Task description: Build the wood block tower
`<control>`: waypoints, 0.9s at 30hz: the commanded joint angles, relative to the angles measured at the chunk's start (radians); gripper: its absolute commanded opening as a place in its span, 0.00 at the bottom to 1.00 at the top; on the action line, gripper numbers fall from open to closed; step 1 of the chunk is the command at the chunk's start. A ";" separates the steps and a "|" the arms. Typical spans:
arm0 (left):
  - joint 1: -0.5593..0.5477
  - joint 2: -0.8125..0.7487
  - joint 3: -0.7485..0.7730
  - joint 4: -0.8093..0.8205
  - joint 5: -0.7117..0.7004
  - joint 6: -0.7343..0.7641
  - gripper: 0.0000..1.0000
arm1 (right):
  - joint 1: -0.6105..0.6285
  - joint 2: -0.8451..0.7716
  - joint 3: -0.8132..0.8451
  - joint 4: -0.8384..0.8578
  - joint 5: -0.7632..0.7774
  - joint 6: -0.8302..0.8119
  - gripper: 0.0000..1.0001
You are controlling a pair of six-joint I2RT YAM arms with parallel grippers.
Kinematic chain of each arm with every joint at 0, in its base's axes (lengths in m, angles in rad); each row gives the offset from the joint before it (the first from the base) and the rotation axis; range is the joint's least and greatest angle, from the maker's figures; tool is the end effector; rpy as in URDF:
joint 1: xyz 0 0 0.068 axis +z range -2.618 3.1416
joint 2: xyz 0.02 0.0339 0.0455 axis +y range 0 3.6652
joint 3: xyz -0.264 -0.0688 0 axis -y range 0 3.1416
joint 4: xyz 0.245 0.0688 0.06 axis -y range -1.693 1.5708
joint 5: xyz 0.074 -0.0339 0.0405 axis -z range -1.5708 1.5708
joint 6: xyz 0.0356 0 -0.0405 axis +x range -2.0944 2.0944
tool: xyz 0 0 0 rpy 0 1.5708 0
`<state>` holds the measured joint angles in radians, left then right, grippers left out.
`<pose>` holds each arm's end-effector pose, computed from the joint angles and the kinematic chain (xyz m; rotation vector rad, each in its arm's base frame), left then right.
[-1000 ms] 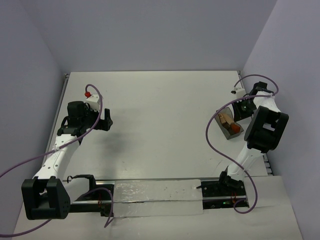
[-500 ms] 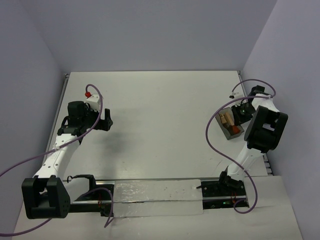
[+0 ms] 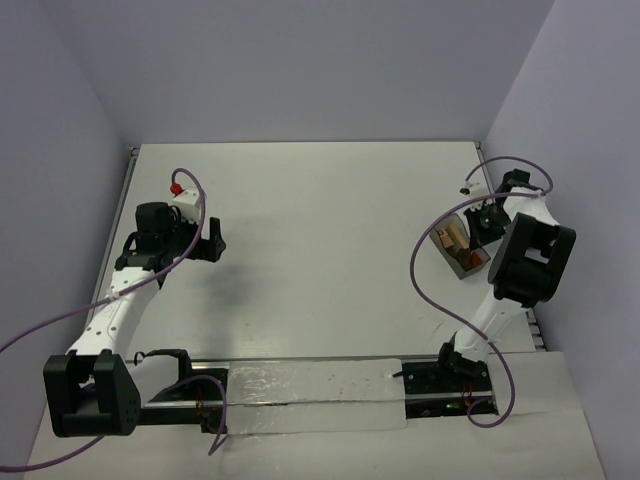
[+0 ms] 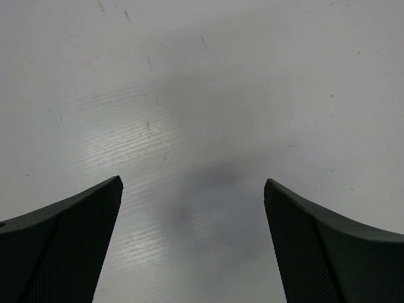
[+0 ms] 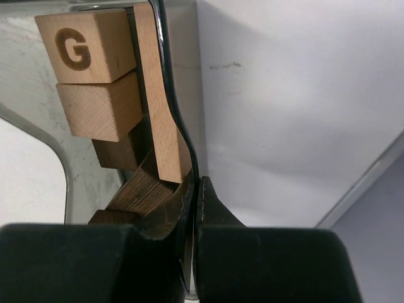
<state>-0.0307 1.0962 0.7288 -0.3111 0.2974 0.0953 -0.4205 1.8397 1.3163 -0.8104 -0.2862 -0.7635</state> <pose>0.2332 -0.0176 0.2485 0.2992 2.2107 -0.2988 0.3307 -0.1369 0.1924 -0.5220 2.7342 0.1479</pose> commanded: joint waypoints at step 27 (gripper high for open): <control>0.023 -0.062 0.070 -0.011 -0.128 -0.086 0.99 | 0.828 -0.284 -0.189 0.640 0.585 0.409 0.00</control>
<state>-0.0175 1.0512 0.7451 -0.3145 0.2012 0.0260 0.3456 1.6426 1.1503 -0.3558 0.1510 -0.3788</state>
